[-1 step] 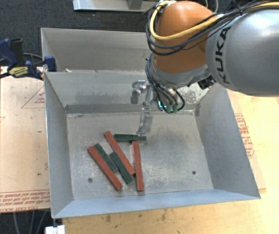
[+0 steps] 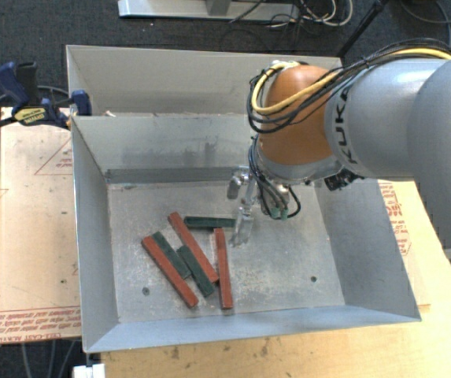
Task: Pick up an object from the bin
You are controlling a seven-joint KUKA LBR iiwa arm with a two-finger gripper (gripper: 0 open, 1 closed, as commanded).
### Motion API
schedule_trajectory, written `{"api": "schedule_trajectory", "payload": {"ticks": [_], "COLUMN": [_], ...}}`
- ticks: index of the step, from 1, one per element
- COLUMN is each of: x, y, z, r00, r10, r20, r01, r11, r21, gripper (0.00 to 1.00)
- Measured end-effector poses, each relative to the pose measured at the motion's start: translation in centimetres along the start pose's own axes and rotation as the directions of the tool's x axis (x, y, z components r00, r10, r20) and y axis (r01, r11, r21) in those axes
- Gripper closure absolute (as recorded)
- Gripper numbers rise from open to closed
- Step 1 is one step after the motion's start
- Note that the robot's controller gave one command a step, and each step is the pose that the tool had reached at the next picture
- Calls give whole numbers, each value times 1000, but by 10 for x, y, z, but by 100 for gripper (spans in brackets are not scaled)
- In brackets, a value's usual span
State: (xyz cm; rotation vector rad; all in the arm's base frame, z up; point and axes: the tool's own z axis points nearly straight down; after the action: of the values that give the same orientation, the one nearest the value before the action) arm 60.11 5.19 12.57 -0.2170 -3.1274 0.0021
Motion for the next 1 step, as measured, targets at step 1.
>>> {"api": "schedule_trajectory", "payload": {"ticks": [1], "x": [-23], "y": [48], "z": [59], "r00": [1000], "r10": [6], "r20": [7], "r01": [-6], "r11": [1000], "r21": [-5], "gripper": [0]}}
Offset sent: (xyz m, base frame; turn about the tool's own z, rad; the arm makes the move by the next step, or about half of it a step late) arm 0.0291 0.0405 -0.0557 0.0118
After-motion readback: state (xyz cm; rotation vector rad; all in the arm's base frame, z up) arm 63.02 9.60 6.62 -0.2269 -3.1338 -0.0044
